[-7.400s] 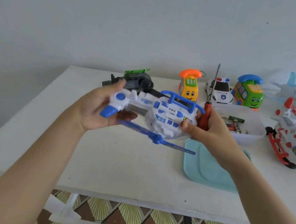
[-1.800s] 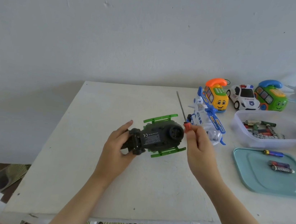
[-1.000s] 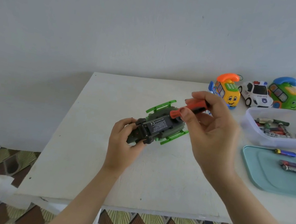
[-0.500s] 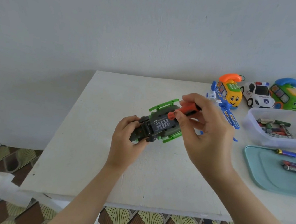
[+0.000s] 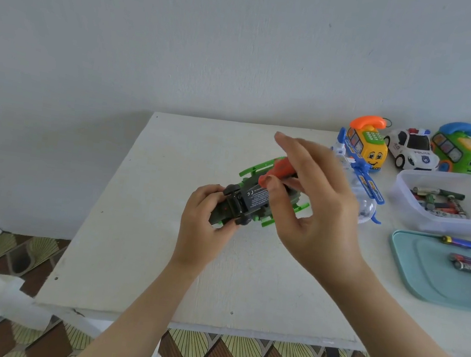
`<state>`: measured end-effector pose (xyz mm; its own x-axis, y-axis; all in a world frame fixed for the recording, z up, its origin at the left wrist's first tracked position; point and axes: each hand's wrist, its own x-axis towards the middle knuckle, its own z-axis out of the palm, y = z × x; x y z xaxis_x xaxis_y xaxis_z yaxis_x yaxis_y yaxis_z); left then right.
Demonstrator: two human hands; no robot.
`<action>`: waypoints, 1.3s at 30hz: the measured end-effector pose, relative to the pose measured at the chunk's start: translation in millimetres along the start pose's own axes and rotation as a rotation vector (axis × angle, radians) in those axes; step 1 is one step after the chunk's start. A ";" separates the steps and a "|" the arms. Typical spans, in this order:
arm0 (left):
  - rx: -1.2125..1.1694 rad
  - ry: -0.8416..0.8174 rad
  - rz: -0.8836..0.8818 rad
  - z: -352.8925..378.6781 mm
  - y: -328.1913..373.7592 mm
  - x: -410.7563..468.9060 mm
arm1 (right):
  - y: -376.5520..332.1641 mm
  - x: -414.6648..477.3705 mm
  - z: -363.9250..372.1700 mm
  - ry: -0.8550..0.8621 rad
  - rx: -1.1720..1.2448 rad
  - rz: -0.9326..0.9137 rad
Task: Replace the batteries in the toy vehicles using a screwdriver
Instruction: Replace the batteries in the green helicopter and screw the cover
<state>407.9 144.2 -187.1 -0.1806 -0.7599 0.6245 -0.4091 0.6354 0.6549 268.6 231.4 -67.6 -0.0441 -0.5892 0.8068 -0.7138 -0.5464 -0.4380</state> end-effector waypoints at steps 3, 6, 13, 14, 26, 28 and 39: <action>0.001 0.002 -0.001 0.0 -0.1 -0.1 | -4.4 10.1 2.5 0.118 0.000 0.053; -0.015 0.004 -0.003 0.4 -0.4 -0.1 | -7.8 19.1 7.9 0.196 0.001 0.093; -0.015 -0.004 -0.011 0.5 -1.1 -0.1 | -10.2 30.3 15.8 0.047 -0.011 0.081; -0.012 -0.007 -0.011 0.6 -0.9 -0.4 | -11.3 32.0 15.7 0.062 -0.028 0.065; -0.025 -0.019 -0.022 0.2 -0.8 0.4 | -8.4 37.7 22.0 0.119 -0.024 0.101; -0.028 -0.024 -0.024 -0.1 0.0 0.5 | -9.8 40.8 20.5 0.125 -0.012 0.079; -0.027 -0.027 -0.018 -0.7 1.2 1.1 | -4.2 44.5 21.5 0.076 -0.010 0.110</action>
<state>407.8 144.2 -185.3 -0.1974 -0.7745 0.6009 -0.3886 0.6246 0.6774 284.7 194.7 -38.4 -0.1754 -0.5979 0.7821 -0.7086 -0.4749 -0.5219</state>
